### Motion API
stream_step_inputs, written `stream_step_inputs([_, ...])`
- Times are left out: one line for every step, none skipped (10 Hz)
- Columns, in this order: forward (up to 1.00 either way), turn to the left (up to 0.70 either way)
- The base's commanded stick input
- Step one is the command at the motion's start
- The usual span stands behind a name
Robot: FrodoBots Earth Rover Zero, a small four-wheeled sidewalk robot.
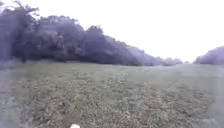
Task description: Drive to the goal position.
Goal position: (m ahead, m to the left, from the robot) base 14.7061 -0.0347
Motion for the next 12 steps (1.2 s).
stream_step_inputs([0.70,0.00])
stream_step_inputs([0.70,0.00])
stream_step_inputs([0.70,0.00])
stream_step_inputs([0.70,0.00])
stream_step_inputs([0.70,0.00])
stream_step_inputs([0.70,0.00])
stream_step_inputs([0.70,-0.35])
stream_step_inputs([0.70,-0.35])
stream_step_inputs([0.70,-0.35])
stream_step_inputs([0.70,-0.35])
stream_step_inputs([0.70,-0.28])
stream_step_inputs([0.70,-0.13])
